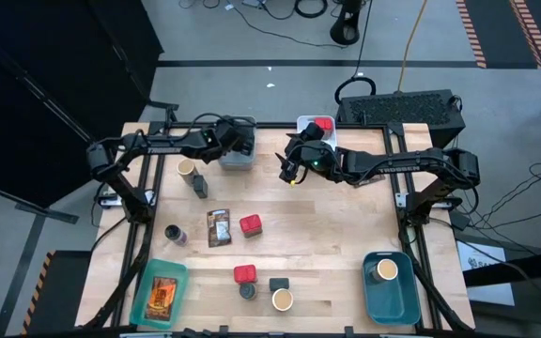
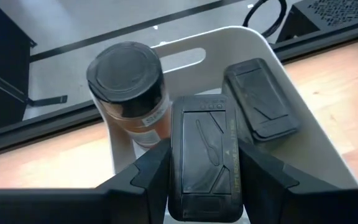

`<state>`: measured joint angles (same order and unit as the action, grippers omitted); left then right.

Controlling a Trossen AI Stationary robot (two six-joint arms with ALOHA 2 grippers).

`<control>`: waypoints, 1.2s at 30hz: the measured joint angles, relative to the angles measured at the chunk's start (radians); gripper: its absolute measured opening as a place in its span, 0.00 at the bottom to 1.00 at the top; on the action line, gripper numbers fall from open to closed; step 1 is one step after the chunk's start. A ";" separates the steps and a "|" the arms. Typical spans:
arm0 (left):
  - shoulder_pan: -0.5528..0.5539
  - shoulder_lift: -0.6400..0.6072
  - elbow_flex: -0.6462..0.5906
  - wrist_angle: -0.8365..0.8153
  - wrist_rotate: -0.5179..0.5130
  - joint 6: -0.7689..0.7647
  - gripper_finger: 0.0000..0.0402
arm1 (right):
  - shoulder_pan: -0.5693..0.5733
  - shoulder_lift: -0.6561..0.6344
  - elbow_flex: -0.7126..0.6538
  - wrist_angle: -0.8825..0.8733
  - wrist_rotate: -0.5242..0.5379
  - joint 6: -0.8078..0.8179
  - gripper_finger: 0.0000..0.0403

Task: Sort spices by type
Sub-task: Put the black spice can into the gray bin

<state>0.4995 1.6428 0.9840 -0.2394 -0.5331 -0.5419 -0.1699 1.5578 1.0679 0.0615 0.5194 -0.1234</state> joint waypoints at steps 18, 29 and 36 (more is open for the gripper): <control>0.003 0.000 0.000 -0.001 0.001 -0.001 0.40 | -0.001 0.000 0.000 -0.006 0.000 0.000 0.74; 0.003 0.000 0.000 -0.001 0.036 0.009 0.40 | -0.001 0.000 0.000 -0.007 0.000 0.000 0.74; 0.003 0.000 0.000 0.000 0.036 0.027 0.40 | -0.001 0.000 0.000 -0.007 0.000 -0.001 0.74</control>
<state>0.5030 1.6428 0.9840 -0.2398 -0.4967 -0.5152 -0.1707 1.5578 1.0676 0.0547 0.5194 -0.1239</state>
